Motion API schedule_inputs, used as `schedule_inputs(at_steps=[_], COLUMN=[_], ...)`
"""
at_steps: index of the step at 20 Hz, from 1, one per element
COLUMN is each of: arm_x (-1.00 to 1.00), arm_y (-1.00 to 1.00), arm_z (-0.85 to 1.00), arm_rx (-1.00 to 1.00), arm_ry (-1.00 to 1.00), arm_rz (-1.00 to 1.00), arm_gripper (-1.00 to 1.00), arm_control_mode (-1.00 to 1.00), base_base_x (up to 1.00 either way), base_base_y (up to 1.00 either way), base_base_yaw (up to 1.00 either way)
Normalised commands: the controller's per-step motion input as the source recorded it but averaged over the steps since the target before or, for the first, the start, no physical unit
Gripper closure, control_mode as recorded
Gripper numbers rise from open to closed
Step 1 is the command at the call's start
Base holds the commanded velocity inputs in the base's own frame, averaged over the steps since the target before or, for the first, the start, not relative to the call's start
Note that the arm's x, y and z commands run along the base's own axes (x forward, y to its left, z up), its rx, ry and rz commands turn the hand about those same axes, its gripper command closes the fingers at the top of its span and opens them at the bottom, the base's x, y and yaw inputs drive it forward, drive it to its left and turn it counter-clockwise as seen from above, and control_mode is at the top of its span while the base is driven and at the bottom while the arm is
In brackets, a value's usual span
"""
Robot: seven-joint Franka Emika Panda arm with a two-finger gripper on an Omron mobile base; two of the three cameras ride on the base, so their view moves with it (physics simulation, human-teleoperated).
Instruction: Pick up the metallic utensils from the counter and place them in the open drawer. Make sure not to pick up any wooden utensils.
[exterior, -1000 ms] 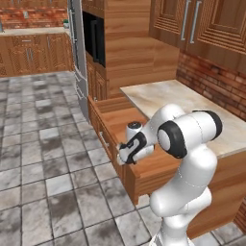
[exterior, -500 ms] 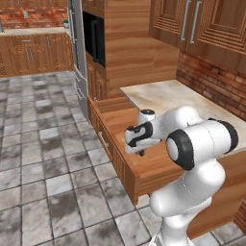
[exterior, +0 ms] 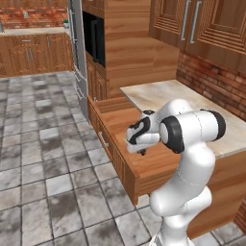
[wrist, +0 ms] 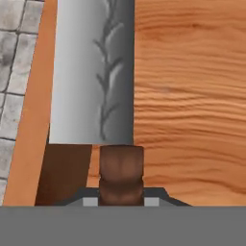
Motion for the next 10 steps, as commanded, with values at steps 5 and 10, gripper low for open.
schedule_inputs(at_steps=[5, 10], arm_x=[0.27, 0.06], arm_y=[-0.15, -0.19], arm_z=[-0.21, -0.19], arm_rx=[0.0, -0.01], arm_ry=[0.1, 0.08], arm_rz=[-0.12, -0.22], arm_gripper=[1.0, 1.0], arm_control_mode=[-1.0, -1.0], base_base_x=[0.0, 0.0], base_base_y=[0.0, 0.0], base_base_yaw=[0.0, 0.0])
